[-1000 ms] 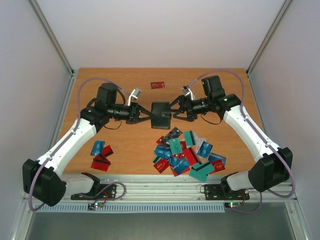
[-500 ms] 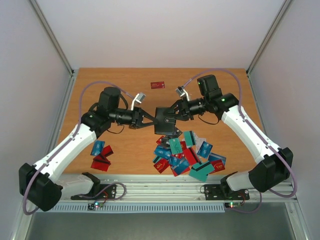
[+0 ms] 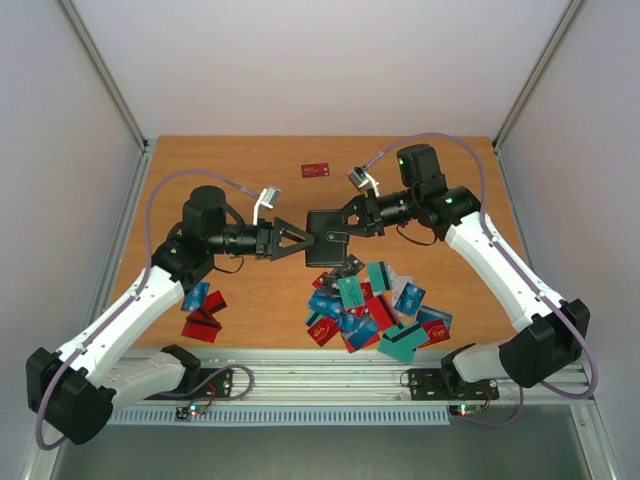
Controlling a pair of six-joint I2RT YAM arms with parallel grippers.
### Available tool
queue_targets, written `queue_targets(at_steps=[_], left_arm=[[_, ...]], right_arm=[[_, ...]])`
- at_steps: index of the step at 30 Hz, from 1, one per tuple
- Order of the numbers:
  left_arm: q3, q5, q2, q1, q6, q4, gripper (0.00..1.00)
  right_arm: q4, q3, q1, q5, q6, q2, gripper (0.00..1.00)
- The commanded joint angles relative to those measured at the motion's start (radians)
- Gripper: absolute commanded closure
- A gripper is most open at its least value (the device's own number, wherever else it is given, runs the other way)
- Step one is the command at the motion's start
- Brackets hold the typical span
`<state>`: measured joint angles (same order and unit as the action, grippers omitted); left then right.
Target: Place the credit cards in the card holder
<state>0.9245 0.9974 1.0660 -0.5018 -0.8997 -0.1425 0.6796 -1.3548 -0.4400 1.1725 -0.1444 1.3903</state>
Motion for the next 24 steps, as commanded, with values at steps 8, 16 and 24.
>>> queue_targets(at_steps=[8,16,24], left_arm=[[-0.061,0.049,0.028,-0.003,-0.165,0.390,0.53],[-0.083,0.097,0.083,-0.003,-0.301,0.611,0.70],[-0.089,0.070,0.090,-0.003,-0.277,0.587,1.00]], right_arm=[[-0.271,0.025,-0.022,0.143,-0.185,-0.059,0.92],[-0.278,0.016,-0.029,0.123,-0.187,-0.041,0.92],[0.083,-0.089,-0.029,-0.055,0.046,-0.005,0.64]])
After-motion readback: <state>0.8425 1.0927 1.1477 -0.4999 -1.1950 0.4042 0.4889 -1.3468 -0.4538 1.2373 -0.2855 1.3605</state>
